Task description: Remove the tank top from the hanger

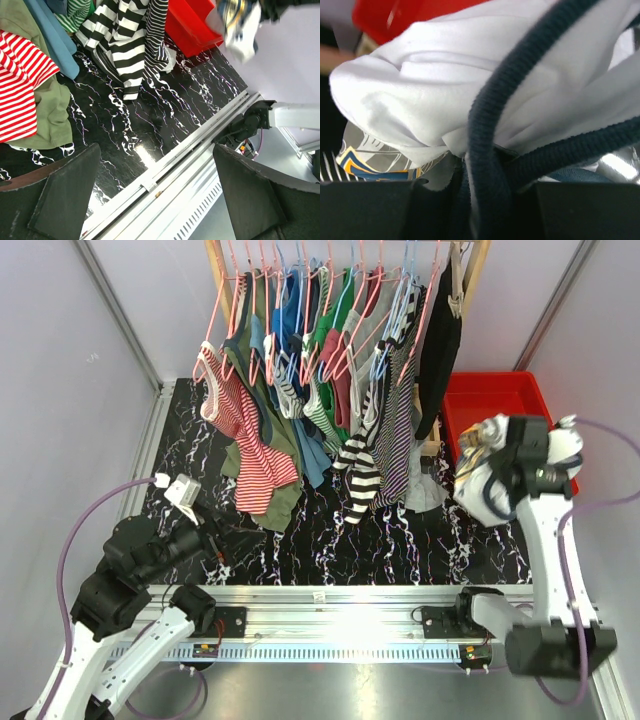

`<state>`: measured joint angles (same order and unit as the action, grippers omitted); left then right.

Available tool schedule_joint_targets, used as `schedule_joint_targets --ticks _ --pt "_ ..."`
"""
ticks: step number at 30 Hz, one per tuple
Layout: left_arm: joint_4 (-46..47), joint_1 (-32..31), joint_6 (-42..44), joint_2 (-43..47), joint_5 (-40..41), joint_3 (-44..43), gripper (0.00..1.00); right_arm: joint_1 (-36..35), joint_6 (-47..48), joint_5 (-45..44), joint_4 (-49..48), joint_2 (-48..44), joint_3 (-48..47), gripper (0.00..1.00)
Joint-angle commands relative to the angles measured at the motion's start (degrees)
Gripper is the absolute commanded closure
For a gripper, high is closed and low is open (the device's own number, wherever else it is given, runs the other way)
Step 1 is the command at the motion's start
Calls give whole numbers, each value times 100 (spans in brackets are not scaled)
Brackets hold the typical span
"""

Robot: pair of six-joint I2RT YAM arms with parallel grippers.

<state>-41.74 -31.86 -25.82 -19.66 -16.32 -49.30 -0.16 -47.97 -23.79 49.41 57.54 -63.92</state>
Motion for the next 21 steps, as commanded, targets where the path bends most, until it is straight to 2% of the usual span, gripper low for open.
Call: schedule_joint_targets --ticks 1,2,5,9,12,13,15,17,20,21 --pt "219 4 -37 41 -223 -10 1 971 613 524 -1081 904 -927 100" --pt "201 -5 -37 59 -249 -18 1 1235 691 890 -1369 1361 -1382 100" --pt "192 4 -19 111 -258 -18 1 1440 692 1367 -1513 2075 -2166 100" --pt "210 4 -28 173 -249 -1 1 1510 780 1158 -1146 3715 -3833 100" --pt "184 4 -37 252 -214 25 1 1511 1026 1070 -759 4823 -4714 98" --pt "183 -5 -37 296 -214 34 1 1511 1139 1087 -661 5054 -4874 70" --pt "148 4 -37 305 -205 69 1 1511 1202 1026 -102 5555 -5331 35" --pt "122 4 -63 357 -197 87 1 1511 1167 1069 -19 5584 -5359 9" --pt "104 4 -72 393 -179 140 1 1511 1175 1305 -440 5050 -4711 0" --pt "104 4 -72 393 -179 166 1 1511 1175 1307 -545 4700 -4595 0"
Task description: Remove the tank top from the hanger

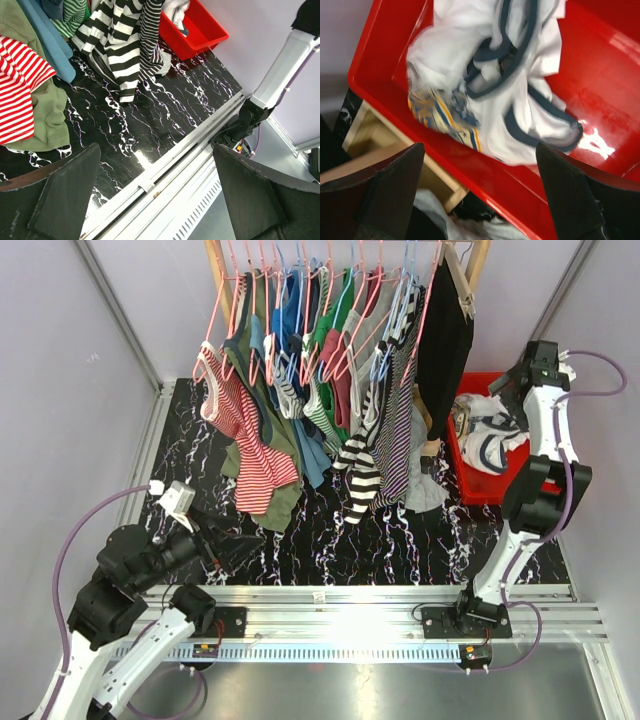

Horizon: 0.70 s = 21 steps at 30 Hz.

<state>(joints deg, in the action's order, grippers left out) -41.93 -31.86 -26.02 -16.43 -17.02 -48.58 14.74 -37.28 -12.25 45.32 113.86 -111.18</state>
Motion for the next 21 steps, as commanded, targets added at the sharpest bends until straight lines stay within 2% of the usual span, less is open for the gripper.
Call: schedule_joint_targets --ticks 1,3,4,5,6,7,10,12,17,21 --pt "133 4 -61 95 -109 120 1 20 107 266 -190 -1119 279 1" --pt "194 4 -79 104 -109 226 1 20 133 538 -663 -1848 1051 11" --pt "229 4 -113 139 -109 269 1 11 98 809 -848 -2111 1402 22" --pt "308 4 -122 148 -135 357 1 11 98 1012 -1023 -2349 2067 39" --pt "335 4 -140 166 -135 401 1 -6 107 1214 -1338 -2769 2404 90" --pt "396 4 -175 192 -118 480 1 -41 54 1564 -1429 -2921 2973 100" --pt "510 4 -237 228 -162 595 1 -181 45 2320 -1692 -3168 3627 100" --pt "563 4 -254 210 -205 674 1 -305 133 2534 -1737 -2959 3971 100" --pt "502 4 -272 280 -153 630 1 -639 221 2798 -2052 -2300 4437 100" --pt "388 4 -272 394 -100 604 1 -736 273 2878 -2203 -1816 4395 100"
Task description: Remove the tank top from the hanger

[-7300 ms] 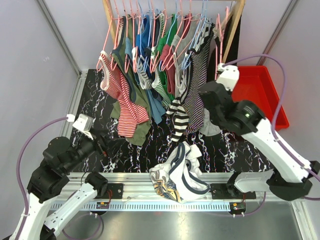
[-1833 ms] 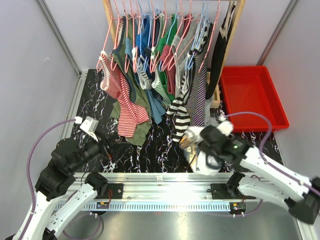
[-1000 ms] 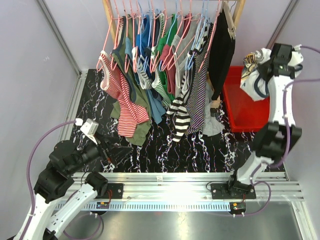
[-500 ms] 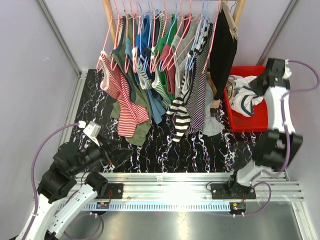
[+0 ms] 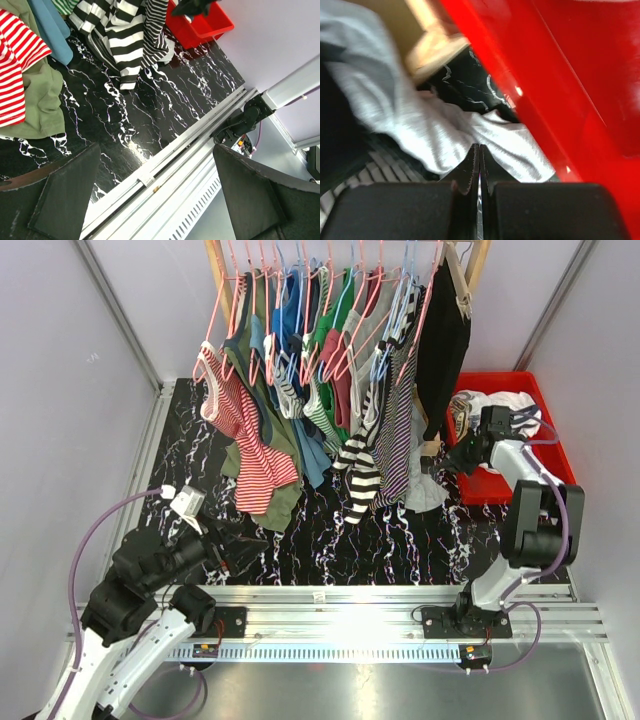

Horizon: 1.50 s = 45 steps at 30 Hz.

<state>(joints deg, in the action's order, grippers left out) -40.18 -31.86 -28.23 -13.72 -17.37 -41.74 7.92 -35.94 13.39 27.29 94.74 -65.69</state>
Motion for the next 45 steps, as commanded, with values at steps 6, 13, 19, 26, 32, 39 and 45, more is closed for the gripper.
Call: schedule_joint_targets --ticks 6,13,19,26,32,39,45 --pt "221 4 -86 132 -83 -45 1 -133 219 147 -277 1107 -944 100" --pt "187 4 -86 123 -74 -89 1 -598 246 -265 224 2249 -2367 100" --pt "37 4 -95 255 5 -133 1 -660 167 -688 575 2874 -3220 100" --pt "2 4 -122 299 5 -133 1 -660 290 -829 962 3454 -4293 100" --pt "-33 4 -156 334 22 -177 1 -652 404 -996 1401 3325 -4752 100" --pt "-51 4 -183 387 32 -160 1 -660 114 -2198 893 1023 -2539 36" --pt "45 4 -236 431 -4 -81 1 -660 191 -2037 761 -1508 -1097 22"
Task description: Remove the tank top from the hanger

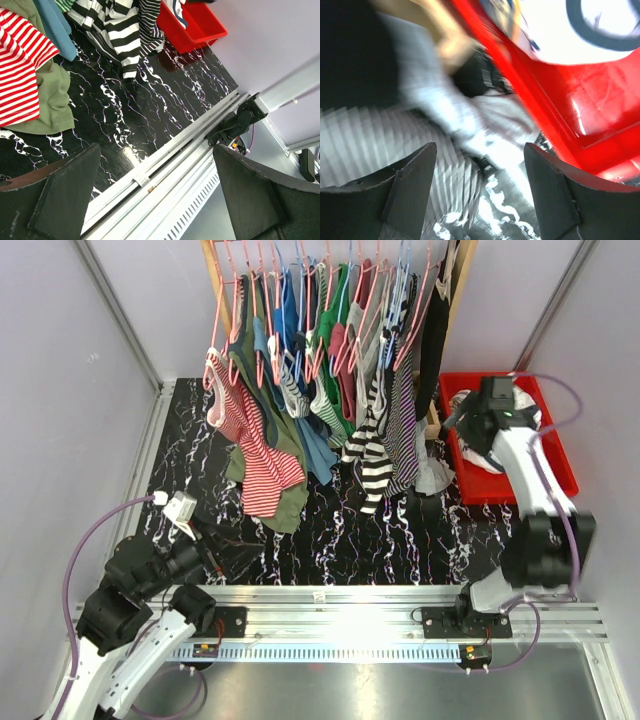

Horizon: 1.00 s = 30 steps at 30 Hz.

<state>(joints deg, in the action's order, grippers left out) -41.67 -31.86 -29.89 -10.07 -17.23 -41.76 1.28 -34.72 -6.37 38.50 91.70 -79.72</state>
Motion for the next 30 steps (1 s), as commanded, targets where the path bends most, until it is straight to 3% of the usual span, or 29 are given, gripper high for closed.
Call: schedule_joint_targets --ticks 1,4,9,24,30 --pt "273 4 -78 66 -52 -52 1 -13 184 178 -439 -1738 360 25" --pt "370 4 -78 31 -69 -17 1 -101 641 1143 -221 -2461 195 30" --pt "493 4 -44 -110 -157 -60 1 -1285 1089 1771 421 -2745 -1032 41" --pt "406 4 18 -57 -166 -148 1 -2079 1214 814 1677 303 -5822 30" --pt "247 4 36 92 -105 -210 1 -2114 1152 329 1652 1094 -6554 31"
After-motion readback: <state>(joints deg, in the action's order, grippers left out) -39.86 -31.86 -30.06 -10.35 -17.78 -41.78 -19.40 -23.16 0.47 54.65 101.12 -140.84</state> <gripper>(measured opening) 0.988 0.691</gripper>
